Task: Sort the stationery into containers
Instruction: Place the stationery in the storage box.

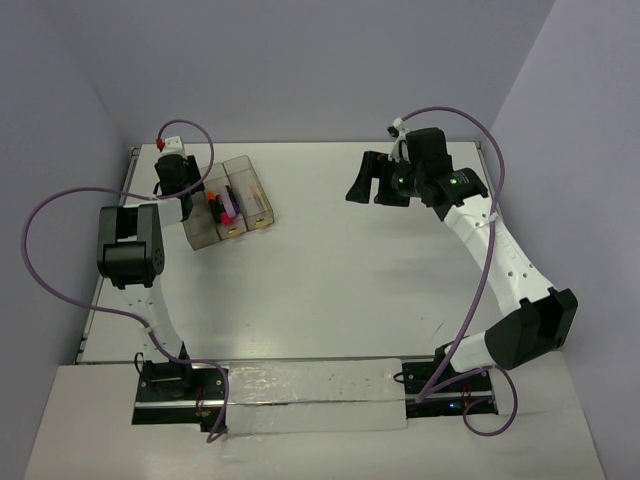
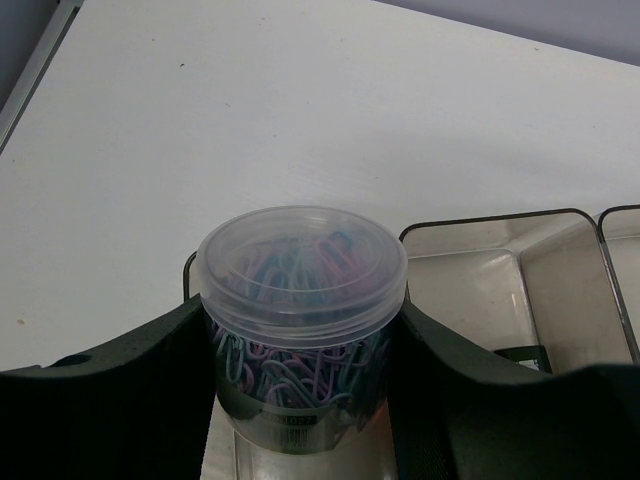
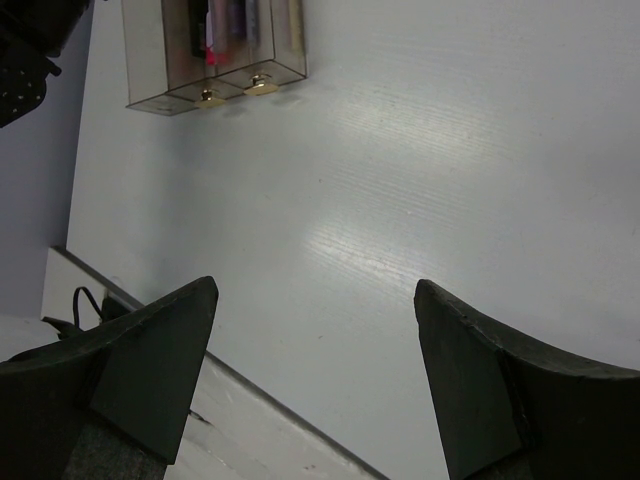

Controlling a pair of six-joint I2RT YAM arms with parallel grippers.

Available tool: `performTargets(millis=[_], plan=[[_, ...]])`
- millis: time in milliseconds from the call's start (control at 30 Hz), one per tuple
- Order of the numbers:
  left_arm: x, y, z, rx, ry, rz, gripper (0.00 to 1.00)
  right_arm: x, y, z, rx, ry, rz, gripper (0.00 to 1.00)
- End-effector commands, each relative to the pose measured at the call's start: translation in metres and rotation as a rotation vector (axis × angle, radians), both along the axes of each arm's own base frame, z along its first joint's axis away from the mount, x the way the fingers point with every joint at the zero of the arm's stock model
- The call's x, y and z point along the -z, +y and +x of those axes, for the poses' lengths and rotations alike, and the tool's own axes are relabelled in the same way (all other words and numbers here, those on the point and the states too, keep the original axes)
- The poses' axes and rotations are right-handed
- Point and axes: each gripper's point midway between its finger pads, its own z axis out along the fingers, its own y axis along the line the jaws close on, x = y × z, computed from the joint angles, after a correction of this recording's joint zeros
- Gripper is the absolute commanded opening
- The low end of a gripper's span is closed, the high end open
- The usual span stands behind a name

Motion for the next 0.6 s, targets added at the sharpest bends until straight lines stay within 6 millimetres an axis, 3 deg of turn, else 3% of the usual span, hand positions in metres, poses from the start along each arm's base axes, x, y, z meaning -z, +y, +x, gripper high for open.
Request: performTargets(millis=[0,67,133,167,567], plan=[[-0.033,0.004,0.003,-0.025,-0.076,0.008,0.58,-0.018,-0.005,-0.004,-0.006,-0.060,0.013,0.87],[-0.036,0.003,0.002,-0.025,-0.080,0.005,0.54,-0.017,-0.005,-0.004,-0.006,-0.059,0.014,0.87],[-0.040,0.002,0.002,-0.021,-0.085,-0.003,0.38,-0.017,-0.005,-0.004,-0.005,-0.060,0.017,0.87],[-0.040,0.002,0.003,-0.021,-0.085,-0.005,0.35,-0.016,-0.005,-0.005,-0.006,-0.058,0.018,0.87],[-0.049,0.004,0.005,-0.026,-0.081,0.005,0.27,-0.009,-0.008,-0.006,-0.011,-0.043,0.000,0.87]])
